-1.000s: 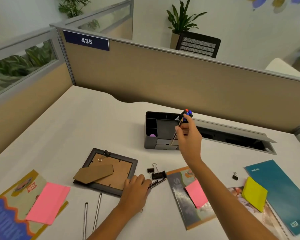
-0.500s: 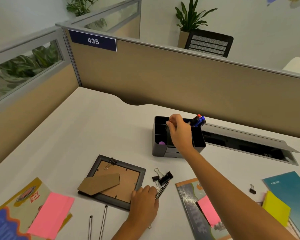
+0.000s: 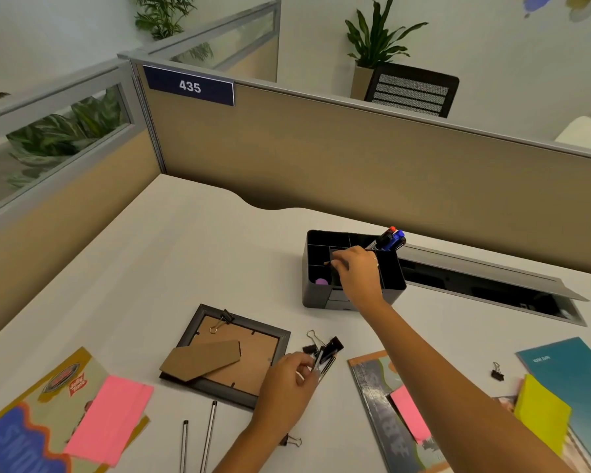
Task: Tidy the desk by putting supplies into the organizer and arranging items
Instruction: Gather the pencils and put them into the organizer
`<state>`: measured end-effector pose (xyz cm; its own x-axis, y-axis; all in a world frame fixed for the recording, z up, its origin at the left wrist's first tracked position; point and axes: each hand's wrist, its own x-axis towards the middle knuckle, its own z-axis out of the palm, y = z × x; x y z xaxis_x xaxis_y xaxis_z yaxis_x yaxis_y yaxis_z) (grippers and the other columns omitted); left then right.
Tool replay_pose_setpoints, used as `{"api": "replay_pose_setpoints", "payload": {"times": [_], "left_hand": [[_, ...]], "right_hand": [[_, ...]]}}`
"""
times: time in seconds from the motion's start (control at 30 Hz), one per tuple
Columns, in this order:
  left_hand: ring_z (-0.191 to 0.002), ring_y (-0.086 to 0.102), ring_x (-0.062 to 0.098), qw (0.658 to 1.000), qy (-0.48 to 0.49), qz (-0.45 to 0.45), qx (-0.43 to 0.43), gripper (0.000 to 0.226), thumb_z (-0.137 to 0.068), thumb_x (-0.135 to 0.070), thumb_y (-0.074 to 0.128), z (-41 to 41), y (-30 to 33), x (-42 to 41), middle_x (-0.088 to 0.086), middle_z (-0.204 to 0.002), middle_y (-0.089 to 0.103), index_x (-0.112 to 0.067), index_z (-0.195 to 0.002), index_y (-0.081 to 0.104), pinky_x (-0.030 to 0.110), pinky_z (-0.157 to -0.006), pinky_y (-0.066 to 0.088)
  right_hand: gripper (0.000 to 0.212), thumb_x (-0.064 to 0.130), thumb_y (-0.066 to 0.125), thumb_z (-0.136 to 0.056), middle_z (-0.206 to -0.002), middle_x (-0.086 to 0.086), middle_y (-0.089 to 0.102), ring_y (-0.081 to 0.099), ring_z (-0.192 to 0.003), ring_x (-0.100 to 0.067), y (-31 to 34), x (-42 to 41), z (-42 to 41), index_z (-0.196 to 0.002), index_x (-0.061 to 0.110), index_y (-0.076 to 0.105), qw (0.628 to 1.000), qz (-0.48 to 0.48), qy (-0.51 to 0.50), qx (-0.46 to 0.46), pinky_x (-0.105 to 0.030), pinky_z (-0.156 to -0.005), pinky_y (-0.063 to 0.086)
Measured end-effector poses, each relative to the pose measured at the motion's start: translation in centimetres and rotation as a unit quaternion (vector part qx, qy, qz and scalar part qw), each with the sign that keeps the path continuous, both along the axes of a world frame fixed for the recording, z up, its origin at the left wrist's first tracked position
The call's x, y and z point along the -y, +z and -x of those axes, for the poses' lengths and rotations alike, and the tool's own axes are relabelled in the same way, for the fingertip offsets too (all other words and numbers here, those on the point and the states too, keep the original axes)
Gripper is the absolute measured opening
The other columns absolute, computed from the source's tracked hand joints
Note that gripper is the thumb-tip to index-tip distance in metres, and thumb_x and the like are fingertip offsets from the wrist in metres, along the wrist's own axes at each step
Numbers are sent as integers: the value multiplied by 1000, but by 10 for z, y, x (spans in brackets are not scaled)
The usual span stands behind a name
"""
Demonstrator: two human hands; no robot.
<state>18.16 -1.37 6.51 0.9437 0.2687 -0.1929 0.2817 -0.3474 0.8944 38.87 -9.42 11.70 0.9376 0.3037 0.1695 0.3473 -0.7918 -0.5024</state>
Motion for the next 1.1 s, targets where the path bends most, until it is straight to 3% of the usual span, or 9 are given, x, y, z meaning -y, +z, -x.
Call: {"api": "replay_pose_setpoints", "payload": {"times": [0.1,0.27,0.4,0.47,0.6,0.8,0.93,1.03,1.1], "left_hand": [[-68,60,1,995,46,85,10,6,-86,-24,65,-4,14,-5,-3,-80,65,-24,-92,65,16,-61,50],[-79,68,15,963,87,253,21,10,-88,-19,62,-10,38,-11,4,-88,72,-17,-97,65,14,-63,48],[-82,69,19,954,85,286,26,14,-91,-19,58,-13,48,-12,6,-90,72,-18,-103,65,18,-66,52],[-83,70,17,949,104,296,33,18,-91,-17,59,-13,48,-11,5,-92,72,-21,-109,61,26,-72,55],[-92,68,18,925,153,341,62,44,-89,-9,60,-13,44,-9,8,-99,66,-35,-122,48,32,-76,57],[-86,70,21,898,199,379,97,31,-88,-5,60,-13,41,-7,15,-97,66,-19,-113,50,30,-67,57],[-92,68,15,929,179,306,102,25,-88,-18,61,-15,29,-11,7,-97,68,-23,-111,52,22,-70,55],[-98,61,7,980,126,105,111,19,-91,-27,56,-12,6,-20,-8,-100,65,-35,-108,52,16,-76,50],[-112,55,10,986,76,-75,130,20,-94,-28,51,-8,-17,-29,-12,-111,61,-31,-114,54,25,-88,49]], "right_hand": [[24,17,57,-91,-111,-9,64,57,-105,-24,8,8,13,-111,9,66,995,-97,-34,-11,-27,-89,42],[13,19,60,-89,-84,-1,70,65,-81,-20,19,23,70,-93,15,71,961,-243,-33,-130,-32,-73,53],[15,26,59,-89,-81,-1,71,66,-81,-18,16,28,118,-91,16,70,918,-308,-23,-248,-26,-68,55],[17,28,58,-90,-81,-4,72,68,-80,-20,12,28,136,-90,16,70,894,-334,-42,-295,-31,-70,56],[21,35,60,-88,-85,-2,73,69,-77,-16,3,28,165,-95,17,68,868,-324,-45,-374,-30,-71,58],[5,11,70,-81,-73,-7,71,68,-68,-20,3,29,177,-85,14,71,870,-379,-95,-301,-28,-67,58],[7,14,72,-79,-74,1,71,67,-71,-13,14,33,154,-83,20,72,909,-358,-124,-173,-24,-66,56],[12,15,63,-86,-77,5,69,60,-63,-2,30,34,124,-94,20,71,936,-326,-103,-80,-18,-58,50],[20,11,54,-91,-87,5,69,61,-71,0,40,32,102,-105,17,67,947,-312,-67,-36,-14,-63,50]]}}
